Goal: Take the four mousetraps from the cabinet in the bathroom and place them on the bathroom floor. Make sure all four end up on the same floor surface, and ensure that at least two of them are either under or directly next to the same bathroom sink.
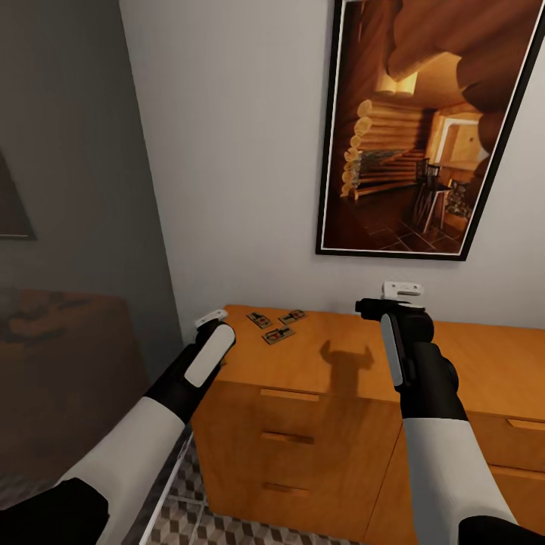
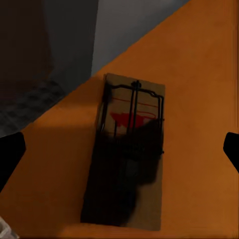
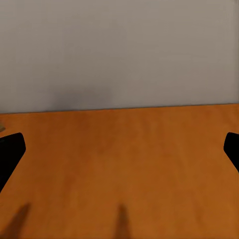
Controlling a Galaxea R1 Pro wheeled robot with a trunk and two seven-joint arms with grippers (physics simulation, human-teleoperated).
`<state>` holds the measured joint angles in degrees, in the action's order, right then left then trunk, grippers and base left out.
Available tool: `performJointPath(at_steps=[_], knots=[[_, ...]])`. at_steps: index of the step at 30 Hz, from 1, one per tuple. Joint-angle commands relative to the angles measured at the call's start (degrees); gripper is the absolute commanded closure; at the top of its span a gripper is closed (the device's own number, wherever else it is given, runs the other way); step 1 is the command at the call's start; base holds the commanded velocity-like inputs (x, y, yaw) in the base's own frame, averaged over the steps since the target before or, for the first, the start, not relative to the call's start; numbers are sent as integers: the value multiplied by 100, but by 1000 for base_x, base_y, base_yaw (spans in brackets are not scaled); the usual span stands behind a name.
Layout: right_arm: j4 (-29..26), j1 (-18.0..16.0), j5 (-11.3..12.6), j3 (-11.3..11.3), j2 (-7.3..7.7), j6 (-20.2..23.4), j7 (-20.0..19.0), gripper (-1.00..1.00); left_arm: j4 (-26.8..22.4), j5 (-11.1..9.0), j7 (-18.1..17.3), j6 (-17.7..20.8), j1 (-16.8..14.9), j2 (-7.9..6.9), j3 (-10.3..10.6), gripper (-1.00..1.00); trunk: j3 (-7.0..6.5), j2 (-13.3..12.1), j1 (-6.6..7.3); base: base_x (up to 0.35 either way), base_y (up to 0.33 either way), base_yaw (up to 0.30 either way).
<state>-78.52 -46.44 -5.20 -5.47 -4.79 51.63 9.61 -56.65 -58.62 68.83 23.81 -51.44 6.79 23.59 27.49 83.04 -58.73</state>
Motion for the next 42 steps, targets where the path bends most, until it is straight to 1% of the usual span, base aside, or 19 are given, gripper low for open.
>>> performJointPath(at_steps=[1,11,17,18,22,30,42], knots=[[-5,-5,-51,-6,-5,31,-27,-100,-9,-14,36,58,-6,-2,22,-100,7,4,0,0,0,0],[-5,-5,-51,-7,-4,31,-27,-100,-28,-18,32,70,-3,-17,91,-100,7,4,0,0,0,0],[-5,-5,-51,-8,-5,31,-28,-100,-40,-18,24,71,-6,-19,435,-100,7,4,0,0,0,0],[-5,-5,-50,-9,-5,31,-29,-100,-43,-21,21,71,-6,-18,534,-100,7,4,0,0,0,0],[-5,-5,-51,-10,-5,31,-23,-100,-44,-25,11,71,-6,-19,689,-100,7,4,0,17,-36,0],[-5,-5,-49,-8,-5,31,-27,-100,-42,-30,0,59,-6,-29,754,-100,7,4,0,67,-166,0],[-5,-5,-51,-8,-4,31,-23,-100,-36,-30,-1,46,-6,-55,761,-100,7,4,0,10,-24,0]])
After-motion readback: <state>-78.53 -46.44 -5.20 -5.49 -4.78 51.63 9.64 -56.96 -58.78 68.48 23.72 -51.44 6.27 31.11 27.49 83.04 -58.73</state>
